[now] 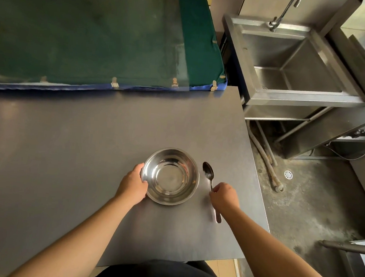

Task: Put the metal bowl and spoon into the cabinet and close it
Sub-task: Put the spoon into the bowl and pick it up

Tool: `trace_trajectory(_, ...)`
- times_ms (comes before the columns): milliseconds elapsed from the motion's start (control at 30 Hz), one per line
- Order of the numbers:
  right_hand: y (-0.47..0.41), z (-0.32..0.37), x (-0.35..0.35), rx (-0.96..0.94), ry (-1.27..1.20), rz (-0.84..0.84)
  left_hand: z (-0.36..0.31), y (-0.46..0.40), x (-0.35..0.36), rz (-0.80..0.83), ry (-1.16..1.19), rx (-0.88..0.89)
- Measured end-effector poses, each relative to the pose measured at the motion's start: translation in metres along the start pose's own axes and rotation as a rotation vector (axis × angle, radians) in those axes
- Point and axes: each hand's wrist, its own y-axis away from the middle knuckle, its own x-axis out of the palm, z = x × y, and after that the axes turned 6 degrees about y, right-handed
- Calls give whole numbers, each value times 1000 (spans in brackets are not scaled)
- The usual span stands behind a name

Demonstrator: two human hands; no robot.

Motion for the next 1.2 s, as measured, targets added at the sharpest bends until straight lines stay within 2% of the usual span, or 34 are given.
trace_trajectory(267,21,26,-8,-140,-60,-73,8,6,-4,1,-7,19)
trace_trajectory(533,51,69,4,-278,59,14,14,12,-10,5,-35,38)
trace_trajectory(833,66,98,27,-296,249,89,26,20,-14,-12,-60,75)
trace_trajectory(1200,69,98,40,-322,376,64,32,27,-18,7,-134,113)
